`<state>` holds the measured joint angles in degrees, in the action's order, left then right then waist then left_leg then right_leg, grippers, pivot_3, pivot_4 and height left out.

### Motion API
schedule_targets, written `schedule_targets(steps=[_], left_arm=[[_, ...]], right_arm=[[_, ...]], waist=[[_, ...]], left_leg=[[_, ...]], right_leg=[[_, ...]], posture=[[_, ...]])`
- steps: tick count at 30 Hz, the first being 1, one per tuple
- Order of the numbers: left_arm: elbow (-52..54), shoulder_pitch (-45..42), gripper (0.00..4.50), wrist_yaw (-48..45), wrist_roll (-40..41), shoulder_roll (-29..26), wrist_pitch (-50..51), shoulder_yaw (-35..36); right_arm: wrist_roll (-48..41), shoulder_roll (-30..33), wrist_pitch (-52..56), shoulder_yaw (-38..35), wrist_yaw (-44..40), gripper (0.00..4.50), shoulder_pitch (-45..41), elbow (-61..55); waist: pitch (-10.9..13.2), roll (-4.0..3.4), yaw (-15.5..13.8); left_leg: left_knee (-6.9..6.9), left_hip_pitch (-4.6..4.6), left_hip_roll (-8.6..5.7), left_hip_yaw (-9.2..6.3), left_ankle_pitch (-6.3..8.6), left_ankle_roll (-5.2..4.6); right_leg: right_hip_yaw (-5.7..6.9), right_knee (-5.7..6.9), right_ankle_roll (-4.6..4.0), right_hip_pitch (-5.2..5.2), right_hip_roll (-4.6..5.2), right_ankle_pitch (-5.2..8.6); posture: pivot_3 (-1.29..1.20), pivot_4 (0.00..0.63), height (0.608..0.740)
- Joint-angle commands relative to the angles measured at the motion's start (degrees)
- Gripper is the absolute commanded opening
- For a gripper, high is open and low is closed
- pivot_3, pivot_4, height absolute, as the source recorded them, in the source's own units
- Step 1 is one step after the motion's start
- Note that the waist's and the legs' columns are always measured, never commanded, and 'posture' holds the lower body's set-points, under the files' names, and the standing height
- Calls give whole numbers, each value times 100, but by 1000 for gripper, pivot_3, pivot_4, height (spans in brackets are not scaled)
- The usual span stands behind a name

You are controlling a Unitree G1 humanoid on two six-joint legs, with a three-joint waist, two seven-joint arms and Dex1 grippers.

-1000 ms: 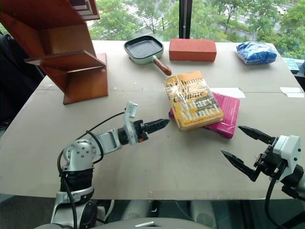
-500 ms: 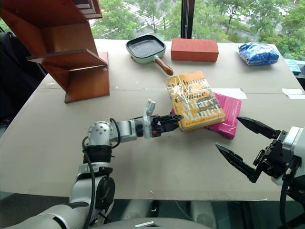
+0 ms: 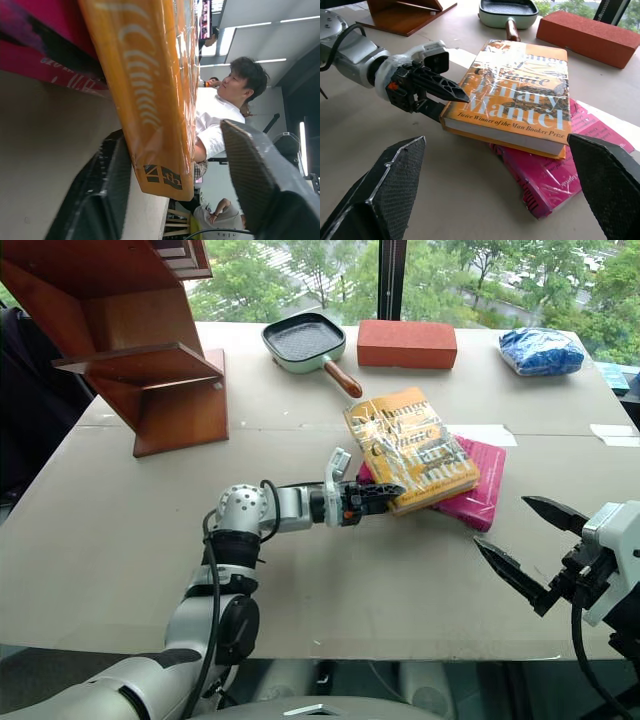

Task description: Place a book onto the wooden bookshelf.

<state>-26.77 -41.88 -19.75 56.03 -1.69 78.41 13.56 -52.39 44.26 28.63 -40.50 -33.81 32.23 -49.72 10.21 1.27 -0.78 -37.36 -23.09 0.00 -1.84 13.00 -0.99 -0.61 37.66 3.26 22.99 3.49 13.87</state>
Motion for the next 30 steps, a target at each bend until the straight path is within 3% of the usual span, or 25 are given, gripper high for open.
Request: schedule_targets(steps=[1,3,6,9,12,15,18,22,26,30], left_arm=[[-46,-100,768,1,4,113,3,207],[-8,-67,247,63,13,157,52,281],[119,1,80,126,12,206,145,344],[1164,72,49,-129,111,129,7,98],[2745,-12,2,-825,-142,-413,-585,-669],[3517,-399,2,-1448,-801,-1112,-1580,-1204],[3671,-908,2,-2079,-2213,-2132,-3162,-1955],[3118,-1561,2,-2677,-4447,-3618,-5660,-2814],[2318,-2044,2,-2521,-5652,-4423,-6939,-2803],[1451,-2254,2,-2263,-7062,-5568,-8174,-2870]], right_arm=[[-117,65,85,-147,139,4500,-115,-192],[-169,58,122,-167,158,4500,-145,-214],[-210,52,177,-185,168,4500,-181,-230],[-274,69,215,-193,196,4500,-279,-215],[-434,61,216,-180,339,4500,-552,-99],[-693,68,241,-76,490,4500,-945,49],[-889,106,267,150,594,4500,-1435,251],[-1088,121,277,633,795,4500,-2419,661],[-1515,21,292,1044,1003,4500,-3567,1057],[-1905,-146,406,1606,1070,4500,-4702,1459]], waist=[[0,0,-1],[0,0,-1],[0,1,-1],[3,3,8],[8,8,19],[6,5,-5],[5,5,-7],[8,1,27],[22,2,27],[38,13,95]], left_leg=[[0,-1,0,-1,0,0],[0,-2,-1,0,0,0],[0,-4,-1,0,0,0],[0,-5,2,-1,0,0],[0,-22,8,0,0,1],[-7,-59,9,-2,-3,4],[-7,-63,0,10,-3,3],[2,-60,2,35,-2,2],[3,-66,13,33,-2,1],[7,-75,19,25,-2,0]], right_leg=[[1,-1,0,0,0,0],[1,-4,2,0,0,-1],[2,-5,5,0,0,-2],[1,-5,6,1,0,-1],[-2,-1,-8,18,-2,-13],[1,7,-14,55,-5,-31],[6,0,-22,54,-5,-27],[-11,-8,-34,57,-12,-21],[-15,-17,-31,60,-25,-26],[-18,-27,-11,64,-44,-39]], posture=[[0,150,740],[0,150,740],[0,150,740],[0,150,740],[0,150,740],[0,150,740],[0,150,740],[0,150,740],[0,150,740],[0,150,740]])
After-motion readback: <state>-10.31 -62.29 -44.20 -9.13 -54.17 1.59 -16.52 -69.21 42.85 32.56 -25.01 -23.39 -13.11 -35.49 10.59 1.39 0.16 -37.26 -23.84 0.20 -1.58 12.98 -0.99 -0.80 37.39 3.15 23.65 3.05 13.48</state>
